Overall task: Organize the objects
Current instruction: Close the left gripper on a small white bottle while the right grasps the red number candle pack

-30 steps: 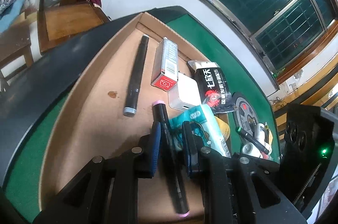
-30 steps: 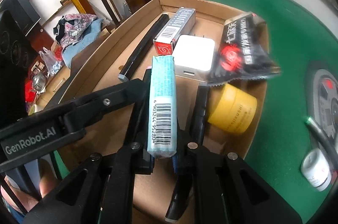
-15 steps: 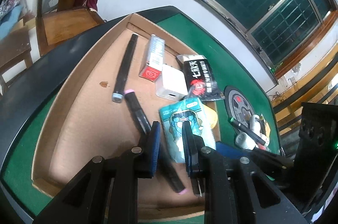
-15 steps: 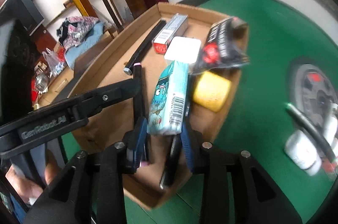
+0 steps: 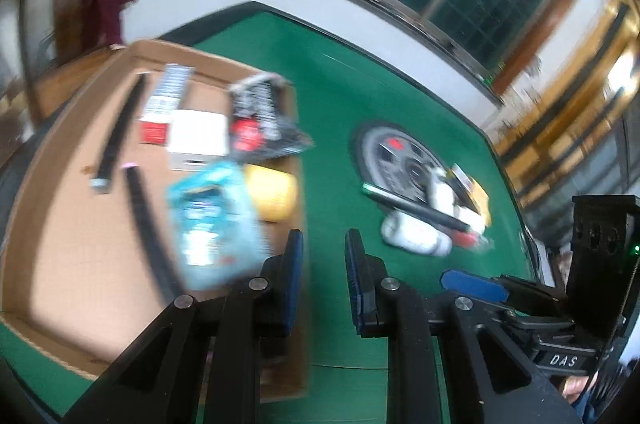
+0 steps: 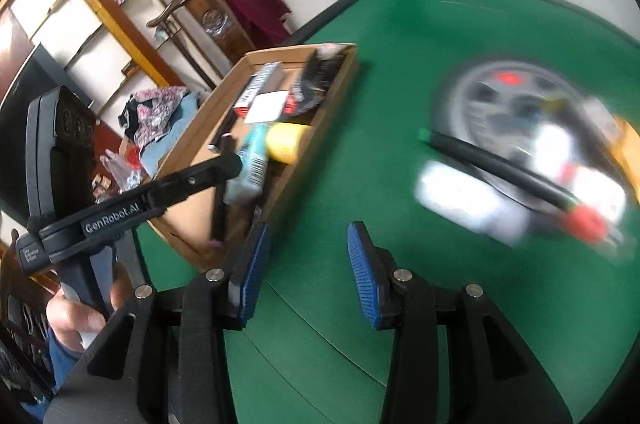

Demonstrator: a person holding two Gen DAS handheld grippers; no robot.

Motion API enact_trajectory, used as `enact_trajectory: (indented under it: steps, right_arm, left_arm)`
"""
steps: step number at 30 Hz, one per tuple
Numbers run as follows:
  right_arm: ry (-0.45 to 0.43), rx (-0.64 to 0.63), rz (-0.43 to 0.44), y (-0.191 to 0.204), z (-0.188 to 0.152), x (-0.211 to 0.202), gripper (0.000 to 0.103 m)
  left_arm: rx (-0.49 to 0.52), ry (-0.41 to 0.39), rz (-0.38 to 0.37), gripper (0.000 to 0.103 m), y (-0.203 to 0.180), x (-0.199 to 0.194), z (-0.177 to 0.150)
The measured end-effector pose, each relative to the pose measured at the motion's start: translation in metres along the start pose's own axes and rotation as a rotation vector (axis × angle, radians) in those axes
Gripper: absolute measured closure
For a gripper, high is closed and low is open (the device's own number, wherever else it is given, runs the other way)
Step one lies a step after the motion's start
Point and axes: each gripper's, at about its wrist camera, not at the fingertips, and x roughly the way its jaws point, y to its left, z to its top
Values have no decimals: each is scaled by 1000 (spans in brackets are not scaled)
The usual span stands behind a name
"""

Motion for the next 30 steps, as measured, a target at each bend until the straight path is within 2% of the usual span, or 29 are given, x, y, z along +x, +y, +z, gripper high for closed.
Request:
enact_trajectory:
  steps: [4, 9, 13, 15, 17, 18, 21, 23, 27, 30]
  right_arm:
    - [-31, 70, -28, -45, -20, -27, 60]
    - [-76, 189, -66, -100, -35, -53, 57]
    - [-116, 279, -41, -127, -31, -65, 57]
    - [-131, 297, -42, -131, -30, -68, 57]
    - [-139, 319, -48, -135, -29, -70, 57]
    - [-141, 333, -44, -137, -29, -70, 57]
    - [-156, 370, -35, -145, -29, -74, 57]
    - [-171, 377, -43, -152, -28, -78, 57]
    - [-203, 392, -61, -163, -28, -87, 57]
    - [-236, 397, -109, -174, -25, -96, 57]
  left_arm:
    - [113, 50, -18, 85, -38, 22, -1]
    - [326, 89, -31, 85, -94, 52, 6]
    - [503, 165, -28, 85, -122, 82, 16]
    - [550, 187, -31, 85, -129, 94, 19]
    - [574, 224, -50, 85, -130, 107, 21]
    - [584, 219, -48, 84, -129, 110, 23]
    - [541, 256, -89, 71, -120, 115, 21]
    - [517, 288, -124, 66, -116, 111, 14]
    - [538, 314, -127, 65, -122, 103, -14]
    - [541, 332, -123, 64, -133, 102, -28]
